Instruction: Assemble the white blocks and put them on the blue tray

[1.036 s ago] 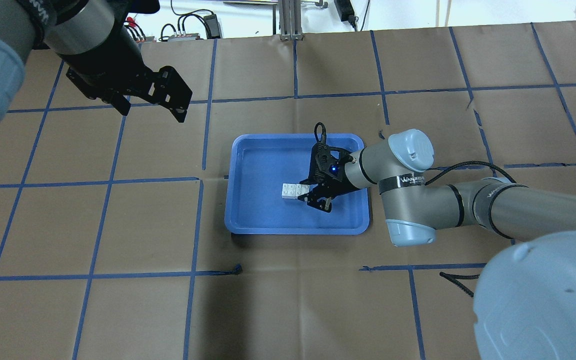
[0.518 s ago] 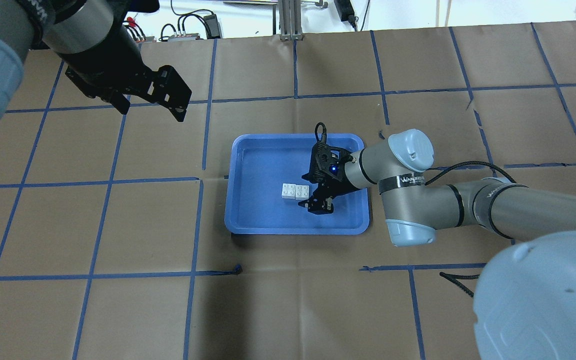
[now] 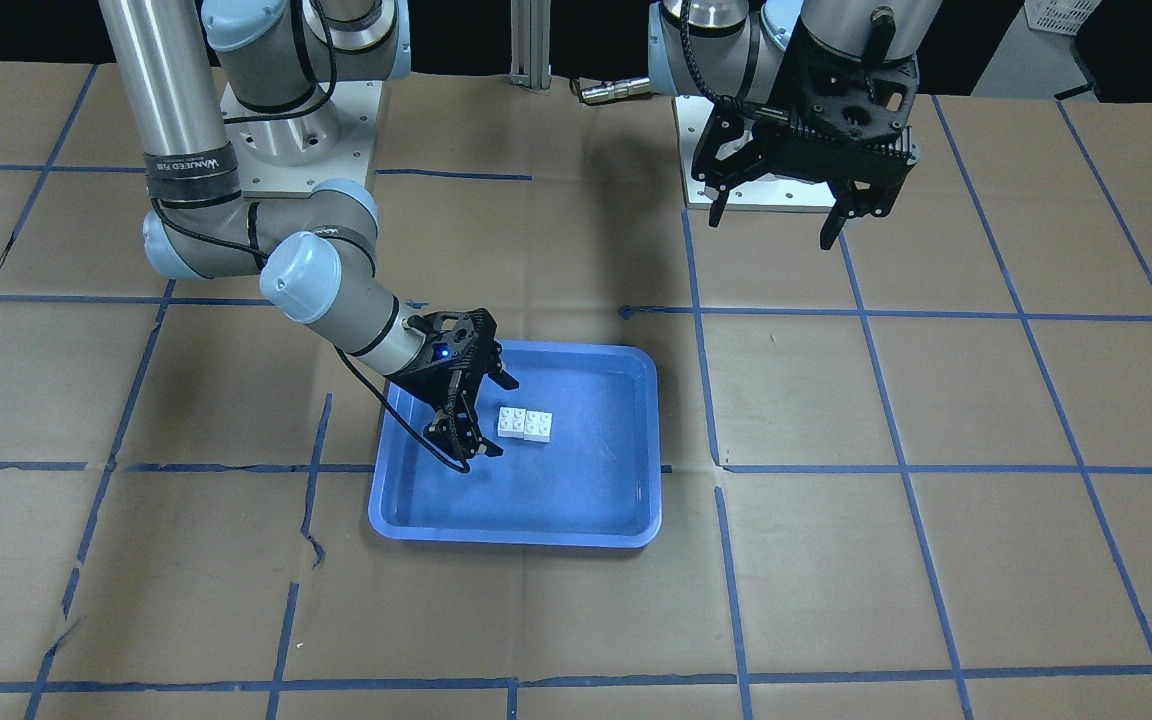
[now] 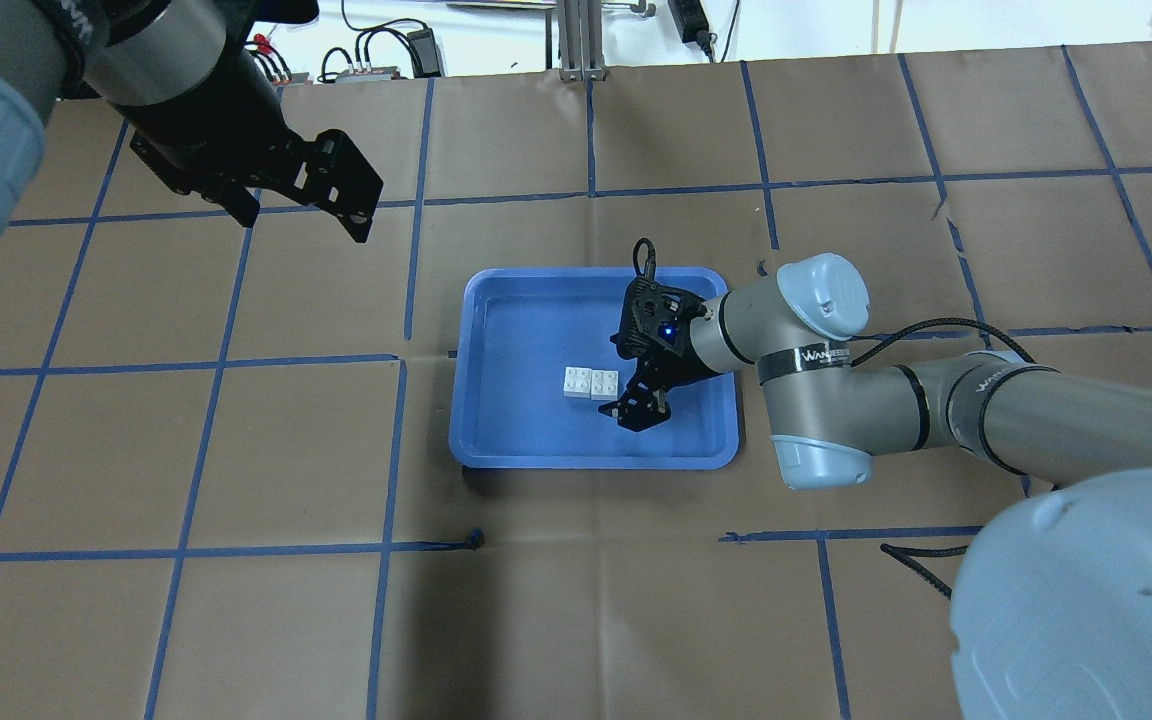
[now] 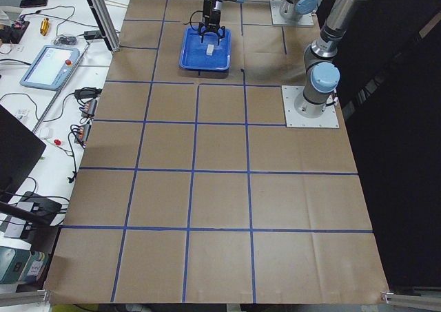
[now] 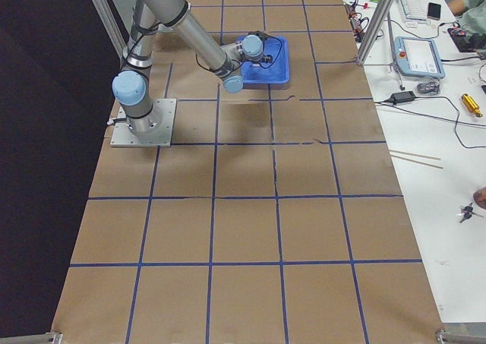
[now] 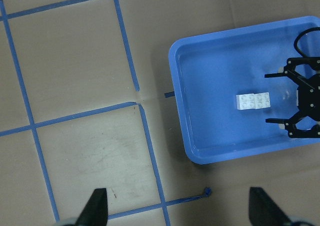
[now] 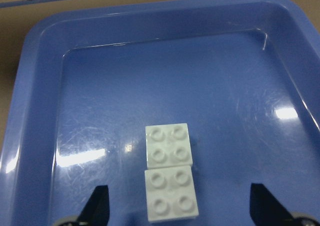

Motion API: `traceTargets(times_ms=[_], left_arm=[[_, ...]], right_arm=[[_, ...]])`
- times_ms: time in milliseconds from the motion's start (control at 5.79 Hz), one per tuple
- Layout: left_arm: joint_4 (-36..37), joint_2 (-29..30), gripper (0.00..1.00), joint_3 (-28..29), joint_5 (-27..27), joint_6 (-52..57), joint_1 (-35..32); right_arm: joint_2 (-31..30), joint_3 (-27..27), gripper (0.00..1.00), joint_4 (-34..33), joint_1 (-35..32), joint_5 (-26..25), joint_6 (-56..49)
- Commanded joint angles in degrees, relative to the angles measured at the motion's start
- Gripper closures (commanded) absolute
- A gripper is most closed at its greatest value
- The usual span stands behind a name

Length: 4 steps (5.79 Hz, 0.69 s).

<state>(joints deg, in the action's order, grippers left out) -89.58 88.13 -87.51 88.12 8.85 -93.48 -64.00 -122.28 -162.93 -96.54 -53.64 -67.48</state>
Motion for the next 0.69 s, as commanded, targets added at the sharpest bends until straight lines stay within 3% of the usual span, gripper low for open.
traceTargets(times_ms=[0,173,518], left_arm=[[-0.7,-0.1,0.01,0.2,0.3,-0.7,0.1],[-0.9,-0.1,0.01,0.3,0.3,-0.9,0.7],[-0.9,-0.1,0.01,0.1,-0.1,-0.9,1.3]], right_arm=[[-0.8,2.9,0.00,1.6,0.1,-3.4,0.6],[-1.4,4.7,0.00,5.1,0.6,-4.1,1.1],[-5.1,10.4,0.00,18.4,1.0,-10.7,6.4]])
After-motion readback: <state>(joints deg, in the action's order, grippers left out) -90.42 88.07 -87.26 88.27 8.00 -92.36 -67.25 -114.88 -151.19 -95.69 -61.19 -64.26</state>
